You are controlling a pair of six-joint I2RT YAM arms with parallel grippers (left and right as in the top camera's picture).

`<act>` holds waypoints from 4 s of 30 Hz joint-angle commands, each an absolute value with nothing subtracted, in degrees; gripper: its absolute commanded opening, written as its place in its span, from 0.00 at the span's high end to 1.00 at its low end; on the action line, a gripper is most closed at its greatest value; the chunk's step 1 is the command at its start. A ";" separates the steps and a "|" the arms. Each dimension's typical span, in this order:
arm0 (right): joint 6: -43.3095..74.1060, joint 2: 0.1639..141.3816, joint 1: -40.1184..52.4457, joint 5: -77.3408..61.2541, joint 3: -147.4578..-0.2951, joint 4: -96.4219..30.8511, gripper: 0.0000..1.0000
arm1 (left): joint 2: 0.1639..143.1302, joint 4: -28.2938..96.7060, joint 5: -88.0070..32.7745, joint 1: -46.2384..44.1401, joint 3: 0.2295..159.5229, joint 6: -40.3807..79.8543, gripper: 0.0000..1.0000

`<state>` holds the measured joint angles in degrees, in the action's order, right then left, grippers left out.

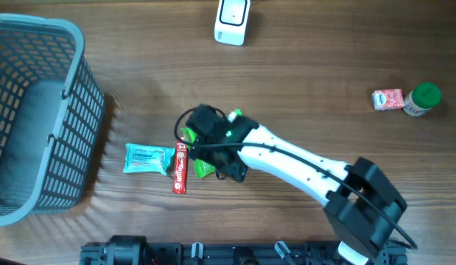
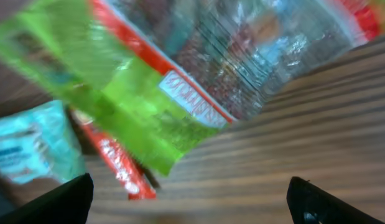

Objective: Scan the item barcode
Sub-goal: 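Reach the right gripper to the green snack bag and grasp it, then lift the snack bag off the table with the right gripper, then carry the snack bag up to the scanner and hold it there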

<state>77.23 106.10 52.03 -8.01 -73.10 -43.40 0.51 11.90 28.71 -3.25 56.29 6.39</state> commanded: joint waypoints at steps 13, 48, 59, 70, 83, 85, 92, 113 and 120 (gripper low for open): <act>92.97 108.44 51.88 -1.32 -59.64 -28.03 0.00 | 0.25 11.73 29.26 -2.83 56.10 6.90 0.00; 32.88 87.48 45.12 -3.38 -55.94 -25.26 0.96 | 0.25 11.73 29.26 -2.83 56.10 6.90 0.00; 7.20 66.70 45.12 -10.92 -55.94 -28.86 0.96 | 0.25 13.06 29.26 -2.83 56.10 6.90 0.00; -4.54 66.54 45.12 -25.54 -55.94 -28.45 0.96 | 0.25 15.70 29.26 -2.83 56.10 6.90 0.00; -4.01 82.43 42.89 21.69 -56.18 -8.32 0.96 | 0.25 17.67 29.26 -2.83 56.10 6.90 0.00; -6.28 87.11 40.71 26.04 -57.63 -5.17 0.96 | 0.25 17.69 29.28 -2.83 56.10 6.90 0.00; -12.45 100.29 30.94 29.82 -70.76 -1.10 0.96 | 0.25 19.73 29.26 -2.83 56.10 6.87 0.00; -89.06 135.61 26.81 57.28 -89.38 46.04 0.96 | 0.25 20.67 29.26 -2.83 56.07 6.90 0.00; -99.66 143.70 27.29 60.01 -89.38 56.38 0.96 | 0.25 20.69 29.26 -2.87 56.07 6.90 0.00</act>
